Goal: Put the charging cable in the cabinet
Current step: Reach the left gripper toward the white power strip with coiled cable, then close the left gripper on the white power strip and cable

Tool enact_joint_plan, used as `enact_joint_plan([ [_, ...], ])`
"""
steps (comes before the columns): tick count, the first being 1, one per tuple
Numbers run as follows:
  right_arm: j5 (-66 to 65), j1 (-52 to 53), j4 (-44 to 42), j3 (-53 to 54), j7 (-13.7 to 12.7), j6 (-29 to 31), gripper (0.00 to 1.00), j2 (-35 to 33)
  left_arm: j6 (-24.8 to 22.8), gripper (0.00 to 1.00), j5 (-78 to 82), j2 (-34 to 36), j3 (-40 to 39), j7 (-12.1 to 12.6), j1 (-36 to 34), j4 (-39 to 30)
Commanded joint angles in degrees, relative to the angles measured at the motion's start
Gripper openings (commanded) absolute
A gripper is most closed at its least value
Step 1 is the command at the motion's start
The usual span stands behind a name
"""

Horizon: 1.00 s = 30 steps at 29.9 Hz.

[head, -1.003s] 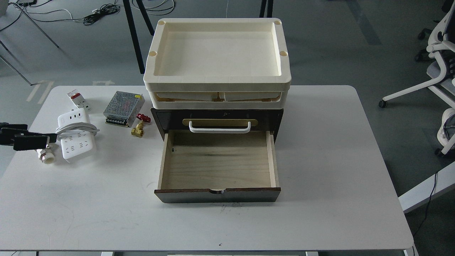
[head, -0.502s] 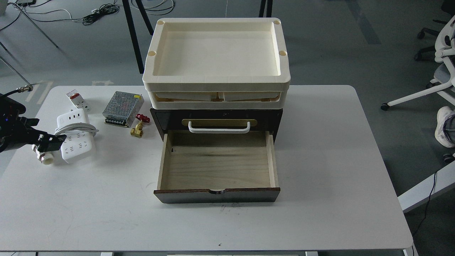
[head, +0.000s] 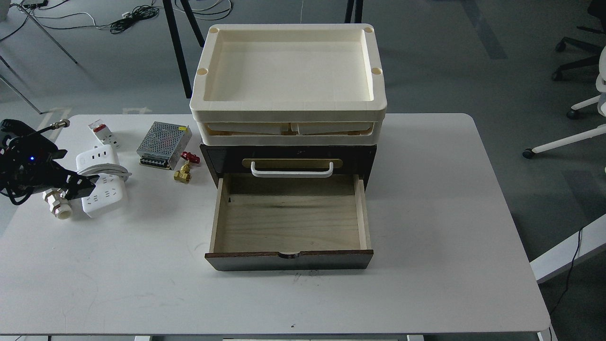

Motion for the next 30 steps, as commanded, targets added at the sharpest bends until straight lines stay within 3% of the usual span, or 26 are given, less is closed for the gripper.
enact_joint_plan([
  [1, 0.00, -0.14, 0.01, 0.10, 0.00, 0.00, 0.99, 0.00, 0.09, 0.87, 0.08, -1.47, 0.19, 0.00, -0.05, 1.36],
  [13, 0.00, -0.58, 0.01, 0.10, 0.00, 0.00, 0.99, -0.09, 0.44, 0.69, 0.00, -3.94, 2.74, 0.00, -1.28, 4.35],
  [30, 0.00, -0.58, 0.01, 0.19, 0.00, 0.00, 0.99, -0.09, 2.20, 0.65, -1.58, -5.96, 6.78, 0.00, -1.28, 8.66],
])
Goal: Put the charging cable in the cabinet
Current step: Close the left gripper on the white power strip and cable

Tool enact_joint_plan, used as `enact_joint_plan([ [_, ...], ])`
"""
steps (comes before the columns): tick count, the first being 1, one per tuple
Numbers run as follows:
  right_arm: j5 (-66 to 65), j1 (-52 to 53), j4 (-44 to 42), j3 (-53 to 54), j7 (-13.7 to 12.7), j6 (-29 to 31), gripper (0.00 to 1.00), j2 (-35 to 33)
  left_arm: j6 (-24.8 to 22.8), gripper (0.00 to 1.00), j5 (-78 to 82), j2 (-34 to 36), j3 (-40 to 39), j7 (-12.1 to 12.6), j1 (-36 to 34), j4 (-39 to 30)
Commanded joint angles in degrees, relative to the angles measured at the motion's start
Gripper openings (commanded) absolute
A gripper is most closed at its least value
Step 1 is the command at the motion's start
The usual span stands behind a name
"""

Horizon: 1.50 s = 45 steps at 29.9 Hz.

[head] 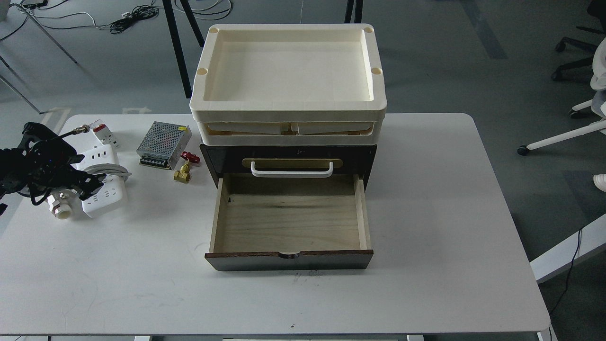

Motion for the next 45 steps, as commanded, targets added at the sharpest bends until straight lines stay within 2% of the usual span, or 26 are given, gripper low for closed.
enact_joint_plan([
  [1, 0.00, 0.00, 0.00, 0.00, 0.00, 0.00, 0.99, 0.00, 0.38, 0.65, -0.88, -0.30, 0.95, 0.00, 0.03, 0.83],
  [8, 0.00, -0.17, 0.00, 0.00, 0.00, 0.00, 0.99, -0.26, 0.47, 0.57, -0.88, -0.39, 1.04, 0.00, 0.03, 0.92],
  [21, 0.00, -0.35, 0.00, 0.08, 0.00, 0.00, 0.99, -0.96, 0.56, 0.54, -0.96, -1.89, 1.04, 0.00, 0.03, 1.36],
  [33, 0.00, -0.35, 0.00, 0.44, 0.00, 0.00, 0.99, -0.96, 0.56, 0.39, -0.96, -1.62, 1.57, 0.00, 0.21, 2.32],
  [45, 0.00, -0.44, -0.09, 0.44, 0.00, 0.00, 0.99, -0.96, 0.64, 0.32, -1.14, -1.89, 2.27, 0.00, 0.29, 2.32],
])
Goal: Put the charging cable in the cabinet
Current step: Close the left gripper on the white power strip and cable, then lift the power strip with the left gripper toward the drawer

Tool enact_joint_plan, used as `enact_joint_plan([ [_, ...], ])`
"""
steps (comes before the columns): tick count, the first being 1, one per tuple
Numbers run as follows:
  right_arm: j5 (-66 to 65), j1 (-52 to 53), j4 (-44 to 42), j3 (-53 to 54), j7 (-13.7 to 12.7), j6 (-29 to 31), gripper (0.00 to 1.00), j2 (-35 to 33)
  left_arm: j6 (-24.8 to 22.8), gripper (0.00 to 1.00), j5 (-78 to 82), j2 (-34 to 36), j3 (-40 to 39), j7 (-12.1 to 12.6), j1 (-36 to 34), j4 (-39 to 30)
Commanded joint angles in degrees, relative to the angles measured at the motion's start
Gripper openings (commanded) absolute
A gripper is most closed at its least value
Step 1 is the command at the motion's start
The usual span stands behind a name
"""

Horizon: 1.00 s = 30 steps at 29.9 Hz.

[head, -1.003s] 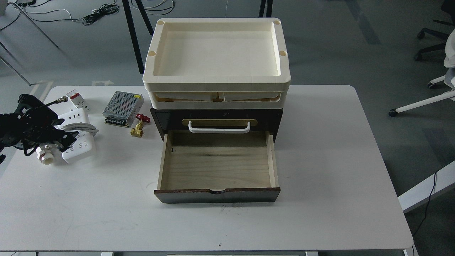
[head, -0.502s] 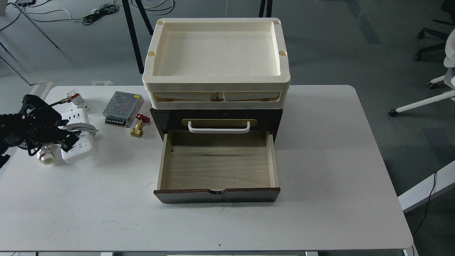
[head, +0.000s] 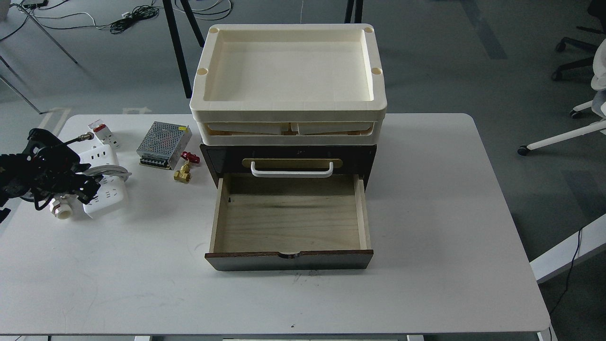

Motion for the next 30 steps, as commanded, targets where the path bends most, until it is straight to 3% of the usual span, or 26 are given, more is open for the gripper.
enact_joint_plan([
  [1, 0.00, -0.04, 0.00, 0.00, 0.00, 0.00, 0.99, 0.01, 0.00, 0.30, -0.03, -0.08, 0.00, 0.00, 0.00, -0.01],
  [10, 0.00, -0.30, -0.62, 0.00, 0.00, 0.00, 0.99, 0.01, 0.09, 0.05, -0.03, -0.08, 0.00, 0.00, 0.09, -0.01],
  [30, 0.00, -0.39, -0.79, 0.00, 0.00, 0.00, 0.99, 0.01, 5.01, 0.00, -1.09, 1.32, 0.00, 0.00, -2.27, -0.09],
])
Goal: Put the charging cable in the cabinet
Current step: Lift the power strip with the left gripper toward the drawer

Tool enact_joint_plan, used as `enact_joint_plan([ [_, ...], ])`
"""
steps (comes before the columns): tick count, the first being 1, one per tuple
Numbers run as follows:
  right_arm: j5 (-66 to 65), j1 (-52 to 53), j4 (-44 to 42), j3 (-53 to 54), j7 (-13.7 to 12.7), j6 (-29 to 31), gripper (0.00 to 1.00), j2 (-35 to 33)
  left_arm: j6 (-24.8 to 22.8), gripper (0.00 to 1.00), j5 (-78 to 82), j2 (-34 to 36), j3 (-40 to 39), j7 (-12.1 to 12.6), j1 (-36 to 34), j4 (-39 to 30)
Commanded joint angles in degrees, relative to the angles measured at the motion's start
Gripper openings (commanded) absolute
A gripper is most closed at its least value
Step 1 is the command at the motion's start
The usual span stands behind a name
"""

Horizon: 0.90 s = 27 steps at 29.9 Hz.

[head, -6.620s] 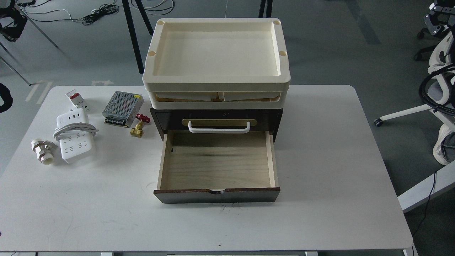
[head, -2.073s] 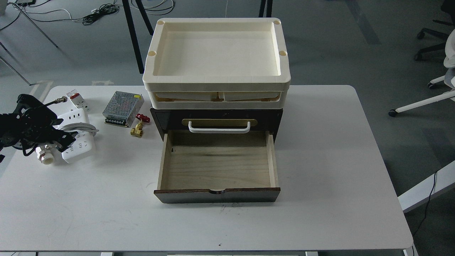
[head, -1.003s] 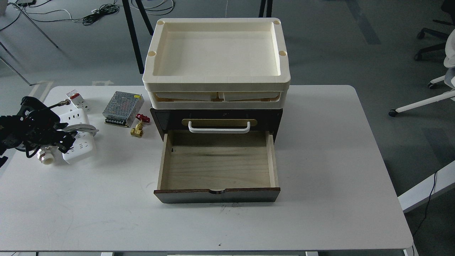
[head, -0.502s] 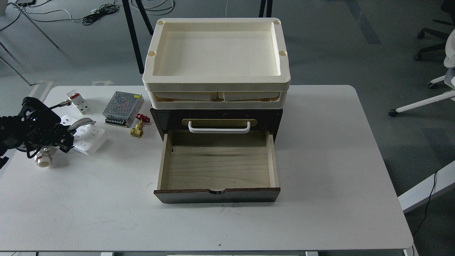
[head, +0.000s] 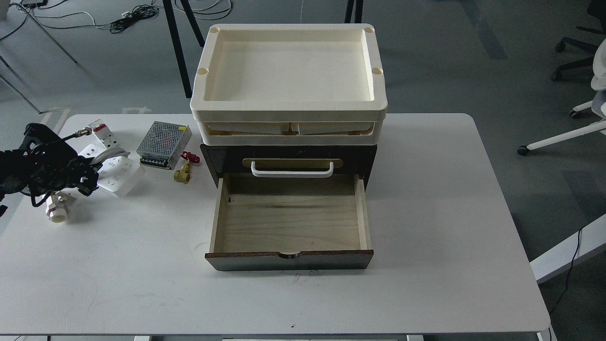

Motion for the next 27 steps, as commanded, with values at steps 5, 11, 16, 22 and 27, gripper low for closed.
enact_joint_plan([
  [5, 0.00, 0.00, -0.02, 0.54, 0.00, 0.00, 0.99, 0.01, 0.22, 0.00, -0.03, 5.38, 0.00, 0.00, -2.14, -0.78],
  [11, 0.00, -0.09, -0.72, 0.63, 0.00, 0.00, 0.99, -0.26, 2.24, 0.00, -0.29, 12.84, -0.52, 0.00, -3.10, -1.21],
  [16, 0.00, -0.09, -0.81, 0.63, 0.00, 0.00, 0.99, -0.26, 1.54, 0.00, -6.69, 24.87, -0.35, 0.00, -3.10, -11.64],
  [22, 0.00, -0.18, -0.81, 0.63, 0.00, 0.00, 0.99, 0.00, -2.40, 0.00, -8.90, 45.69, -1.40, 0.00, -3.37, -39.66],
  [27, 0.00, -0.26, -0.81, 0.72, 0.00, 0.00, 0.99, 0.01, -7.51, 0.00, -14.08, 58.19, -3.60, 0.00, -4.51, -59.10],
])
